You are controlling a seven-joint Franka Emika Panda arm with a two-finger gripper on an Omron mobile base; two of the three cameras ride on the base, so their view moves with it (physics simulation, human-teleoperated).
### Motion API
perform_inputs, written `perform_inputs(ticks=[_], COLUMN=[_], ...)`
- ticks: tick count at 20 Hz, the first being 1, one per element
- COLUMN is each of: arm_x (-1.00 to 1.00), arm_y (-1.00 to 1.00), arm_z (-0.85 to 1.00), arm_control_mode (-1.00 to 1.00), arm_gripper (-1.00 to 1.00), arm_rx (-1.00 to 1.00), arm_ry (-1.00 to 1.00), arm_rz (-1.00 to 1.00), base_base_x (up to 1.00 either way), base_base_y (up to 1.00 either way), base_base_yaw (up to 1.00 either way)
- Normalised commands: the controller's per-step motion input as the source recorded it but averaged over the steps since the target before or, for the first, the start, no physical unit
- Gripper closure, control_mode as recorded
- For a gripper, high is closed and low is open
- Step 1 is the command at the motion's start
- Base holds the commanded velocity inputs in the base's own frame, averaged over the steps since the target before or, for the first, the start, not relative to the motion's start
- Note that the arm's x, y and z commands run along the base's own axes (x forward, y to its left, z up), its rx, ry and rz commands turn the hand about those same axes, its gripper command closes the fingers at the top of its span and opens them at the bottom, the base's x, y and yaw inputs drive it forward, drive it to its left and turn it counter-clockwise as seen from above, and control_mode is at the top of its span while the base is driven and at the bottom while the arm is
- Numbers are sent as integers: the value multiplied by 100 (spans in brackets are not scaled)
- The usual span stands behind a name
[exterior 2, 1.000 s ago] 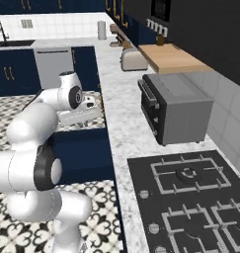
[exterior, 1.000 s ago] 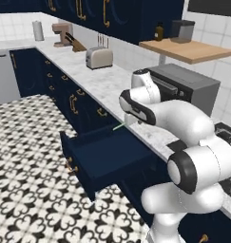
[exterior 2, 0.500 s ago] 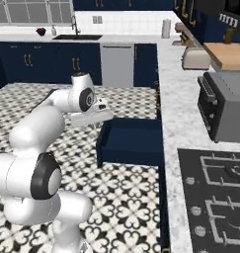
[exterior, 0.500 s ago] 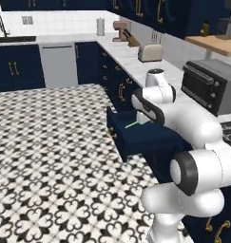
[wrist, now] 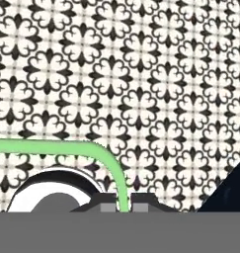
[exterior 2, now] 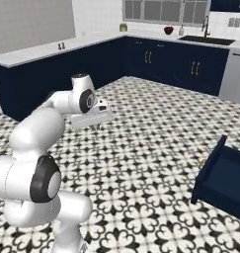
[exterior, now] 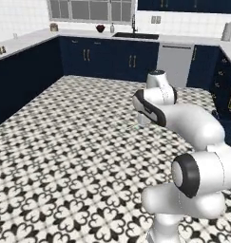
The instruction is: Take a straw from the drawer in front and place it inside the glass cup on the dining counter.
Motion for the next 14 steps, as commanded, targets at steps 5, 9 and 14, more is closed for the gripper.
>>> perform_inputs(ticks=[5,9,14], arm_x=[0,0,0], arm_y=[0,0,0], arm_z=[0,0,0], arm_control_mode=[100,100,100], arm_gripper=[100,100,100], arm_rx=[0,0,0], arm_ry=[0,0,0], arm_rz=[0,0,0], base_base_x=[36,68,55], base_base_y=[100,100,100], base_base_yaw=[19,-5,-14])
